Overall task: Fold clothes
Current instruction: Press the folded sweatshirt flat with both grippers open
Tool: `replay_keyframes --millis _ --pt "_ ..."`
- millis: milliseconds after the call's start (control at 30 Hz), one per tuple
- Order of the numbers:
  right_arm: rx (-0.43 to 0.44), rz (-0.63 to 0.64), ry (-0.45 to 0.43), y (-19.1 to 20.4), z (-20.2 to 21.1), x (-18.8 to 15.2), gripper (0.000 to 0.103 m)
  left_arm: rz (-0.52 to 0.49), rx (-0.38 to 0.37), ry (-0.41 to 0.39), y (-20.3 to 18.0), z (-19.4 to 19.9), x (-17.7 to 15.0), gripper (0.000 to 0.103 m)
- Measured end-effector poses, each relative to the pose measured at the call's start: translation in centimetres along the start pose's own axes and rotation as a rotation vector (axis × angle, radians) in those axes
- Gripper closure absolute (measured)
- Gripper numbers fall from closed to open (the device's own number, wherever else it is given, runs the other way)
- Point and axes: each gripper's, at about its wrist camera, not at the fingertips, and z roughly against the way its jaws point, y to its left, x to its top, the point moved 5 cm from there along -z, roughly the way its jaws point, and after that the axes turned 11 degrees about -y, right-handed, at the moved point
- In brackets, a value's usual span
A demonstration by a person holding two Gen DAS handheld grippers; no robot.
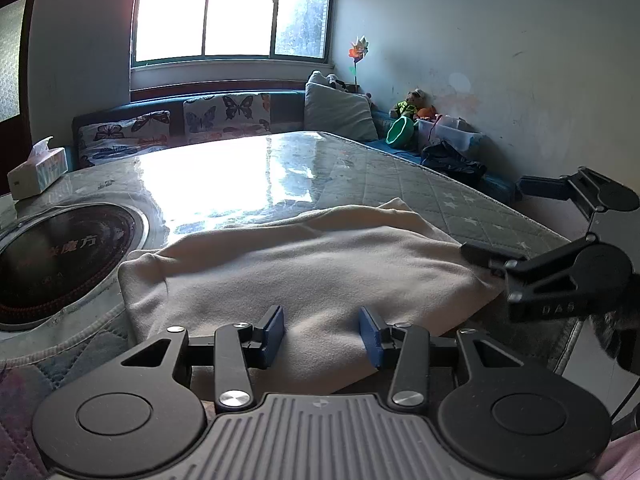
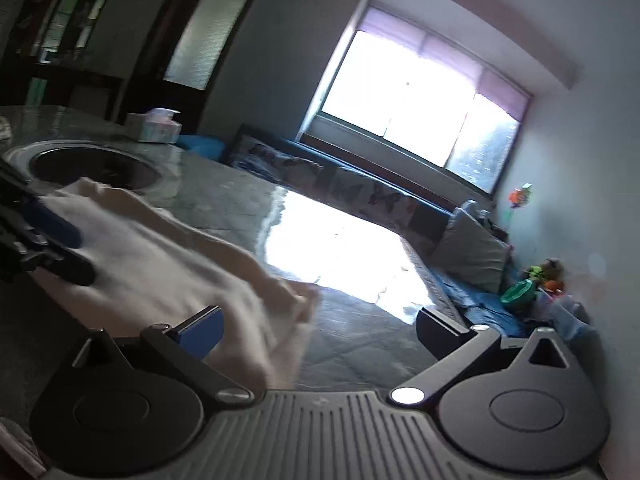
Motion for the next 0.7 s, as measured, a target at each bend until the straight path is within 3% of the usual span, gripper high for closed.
replay_keyframes --millis 100,367,567,700 --pt "-0.004 -0.004 0.055 -0.7 -0.5 -1.4 0.000 -0.002 0.000 0.001 0.0 0.0 0.0 0.057" --pt "0.010 -0.028 0.003 -1.8 -1.3 0.7 0.000 -0.002 0.000 0.008 0.1 0.0 0.0 0.056" --pt "0.055 0.027 0.073 -0.4 -3.9 -0.8 0.000 0.000 -0.001 0.010 0.3 0.1 0.1 0.056" --pt "0.054 0.023 0.072 -0.4 -3.8 -0.9 0.000 0.009 0.014 0.004 0.7 0.5 0.3 0.056"
